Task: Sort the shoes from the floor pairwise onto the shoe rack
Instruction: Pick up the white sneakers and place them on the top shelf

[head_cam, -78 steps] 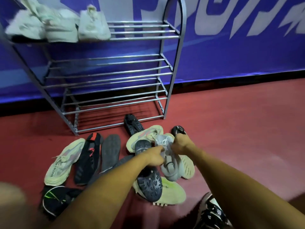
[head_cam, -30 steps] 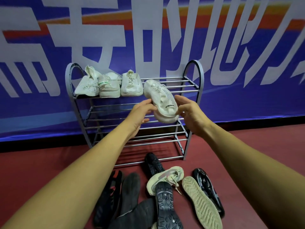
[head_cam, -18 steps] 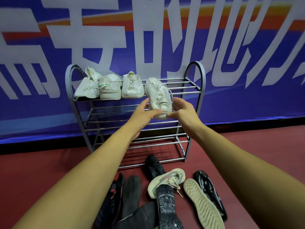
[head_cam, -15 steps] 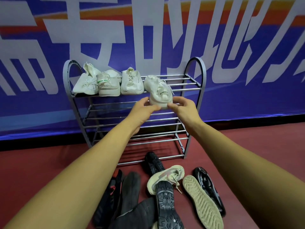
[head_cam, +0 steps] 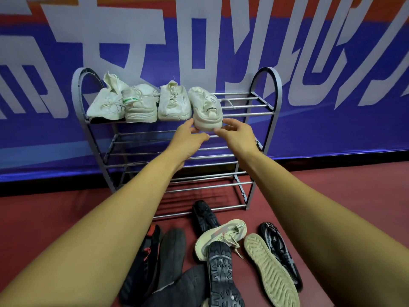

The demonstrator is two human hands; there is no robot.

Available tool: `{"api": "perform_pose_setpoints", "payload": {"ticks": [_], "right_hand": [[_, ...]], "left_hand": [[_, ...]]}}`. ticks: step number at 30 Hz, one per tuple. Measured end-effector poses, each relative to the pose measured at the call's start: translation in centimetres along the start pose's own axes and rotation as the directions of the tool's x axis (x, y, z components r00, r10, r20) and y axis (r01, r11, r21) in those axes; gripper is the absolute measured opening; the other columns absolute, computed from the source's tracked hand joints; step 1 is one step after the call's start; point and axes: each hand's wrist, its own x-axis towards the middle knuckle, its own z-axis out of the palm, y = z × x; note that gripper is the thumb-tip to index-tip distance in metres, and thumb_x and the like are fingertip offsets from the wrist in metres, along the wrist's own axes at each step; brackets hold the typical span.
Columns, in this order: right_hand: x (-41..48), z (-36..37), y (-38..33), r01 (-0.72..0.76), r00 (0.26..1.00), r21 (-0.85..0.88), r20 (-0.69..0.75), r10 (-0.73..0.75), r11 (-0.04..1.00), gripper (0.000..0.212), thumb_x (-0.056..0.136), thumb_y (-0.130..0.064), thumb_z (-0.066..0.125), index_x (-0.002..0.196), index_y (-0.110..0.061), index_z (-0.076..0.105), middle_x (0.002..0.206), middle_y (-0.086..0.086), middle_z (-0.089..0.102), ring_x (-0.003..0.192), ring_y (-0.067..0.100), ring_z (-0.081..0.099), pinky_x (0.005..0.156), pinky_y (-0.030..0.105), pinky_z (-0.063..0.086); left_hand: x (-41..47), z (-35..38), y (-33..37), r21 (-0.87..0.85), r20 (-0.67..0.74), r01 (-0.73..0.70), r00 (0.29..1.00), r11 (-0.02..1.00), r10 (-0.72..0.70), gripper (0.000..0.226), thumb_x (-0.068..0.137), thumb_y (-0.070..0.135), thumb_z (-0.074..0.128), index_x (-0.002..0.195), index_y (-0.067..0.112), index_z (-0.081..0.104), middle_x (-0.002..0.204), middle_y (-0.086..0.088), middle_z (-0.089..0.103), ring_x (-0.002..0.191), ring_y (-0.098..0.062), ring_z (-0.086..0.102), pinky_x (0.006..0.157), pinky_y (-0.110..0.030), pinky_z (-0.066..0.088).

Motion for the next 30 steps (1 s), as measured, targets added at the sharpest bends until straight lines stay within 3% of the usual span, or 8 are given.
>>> {"api": "perform_pose_setpoints", "payload": {"ticks": [3, 10, 15, 19, 23, 26, 28, 30], "right_hand": [[0.8, 0.8, 0.0, 0.022, 0.999, -0.010, -0.023, -0.022, 1.000, 0.044, 0.072, -0.025, 0.068, 0.116, -0.023, 0.071, 0.108, -0.001, 0.071, 0.101, 0.018, 0.066, 0.094, 0.042, 0.053], [2.1, 1.4, 0.1, 0.050, 0.998, -0.012, -0.048, -0.050, 0.999, 0.033, 0.080, -0.021, 0.059, 0.109, -0.021, 0.074, 0.102, -0.001, 0.072, 0.098, 0.018, 0.066, 0.095, 0.041, 0.052], [2.8, 1.3, 0.2, 0.054, 0.995, 0.020, -0.081, -0.053, 0.998, 0.019, 0.082, -0.032, 0.072, 0.098, -0.021, 0.076, 0.087, -0.002, 0.072, 0.089, 0.017, 0.067, 0.087, 0.039, 0.053], [2.9, 1.4, 0.4, 0.067, 0.995, -0.039, -0.077, -0.070, 0.997, 0.032, 0.080, -0.030, 0.073, 0.110, -0.018, 0.074, 0.096, -0.005, 0.071, 0.095, 0.016, 0.066, 0.089, 0.037, 0.054], [2.6, 0.9, 0.8, 0.076, 0.997, -0.112, -0.020, -0.079, 0.991, 0.039, 0.083, -0.021, 0.071, 0.122, -0.013, 0.069, 0.113, 0.000, 0.067, 0.108, 0.019, 0.063, 0.093, 0.033, 0.049], [2.3, 0.1, 1.7, -0.027, 0.999, -0.103, 0.023, 0.029, 0.994, 0.058, 0.085, -0.024, 0.073, 0.138, -0.008, 0.057, 0.129, 0.007, 0.064, 0.115, 0.021, 0.061, 0.099, 0.035, 0.049], [2.0, -0.5, 2.2, -0.069, 0.996, -0.119, 0.042, 0.075, 0.990, 0.059, 0.086, -0.026, 0.073, 0.139, -0.007, 0.055, 0.132, 0.007, 0.063, 0.109, 0.020, 0.063, 0.096, 0.036, 0.051], [1.6, -1.2, 2.7, -0.079, 0.995, -0.177, 0.048, 0.089, 0.981, 0.057, 0.084, -0.028, 0.073, 0.135, -0.008, 0.058, 0.116, 0.007, 0.068, 0.088, 0.017, 0.065, 0.079, 0.031, 0.053]], "left_hand": [[0.7, 0.0, 0.0, -0.029, -0.014, -0.010, 1.000, 1.000, 0.009, 0.050, 0.089, 0.010, 0.066, 0.136, 0.022, 0.053, 0.123, 0.005, 0.063, 0.115, -0.011, 0.056, 0.098, -0.033, 0.046], [2.1, -0.5, -0.5, -0.049, 0.044, -0.013, 0.999, 0.999, 0.015, 0.038, 0.090, 0.017, 0.067, 0.119, 0.038, 0.053, 0.114, 0.017, 0.062, 0.107, 0.001, 0.054, 0.099, -0.033, 0.043], [2.5, -1.2, -0.8, -0.009, 0.108, 0.005, 0.994, 1.000, -0.004, 0.062, 0.086, 0.028, 0.070, 0.143, 0.035, 0.047, 0.140, 0.017, 0.052, 0.125, -0.006, 0.050, 0.088, -0.029, 0.046], [2.4, -1.1, -1.0, -0.035, 0.102, 0.019, 0.995, 0.999, -0.016, 0.068, 0.087, 0.025, 0.070, 0.148, 0.034, 0.040, 0.143, 0.017, 0.050, 0.117, -0.002, 0.053, 0.072, -0.024, 0.046], [2.2, -1.4, -1.3, -0.041, 0.087, 0.054, 0.995, 0.998, -0.050, 0.071, 0.089, 0.022, 0.069, 0.151, 0.031, 0.036, 0.146, 0.012, 0.048, 0.122, -0.013, 0.054, 0.082, -0.029, 0.047], [1.6, -1.8, -1.6, -0.015, 0.084, 0.091, 0.992, 0.996, -0.089, 0.074, 0.089, 0.022, 0.068, 0.153, 0.027, 0.031, 0.147, 0.009, 0.046, 0.123, -0.016, 0.055, 0.085, -0.031, 0.047], [1.2, -2.0, -1.7, 0.013, 0.087, 0.099, 0.991, 0.995, -0.100, 0.074, 0.090, 0.022, 0.068, 0.154, 0.027, 0.030, 0.144, 0.010, 0.049, 0.120, -0.016, 0.056, 0.087, -0.032, 0.048], [0.5, -2.0, -1.9, 0.033, 0.085, 0.113, 0.990, 0.993, -0.115, 0.071, 0.090, 0.022, 0.067, 0.153, 0.026, 0.033, 0.140, 0.010, 0.052, 0.117, -0.015, 0.058, 0.088, -0.033, 0.048]]}}
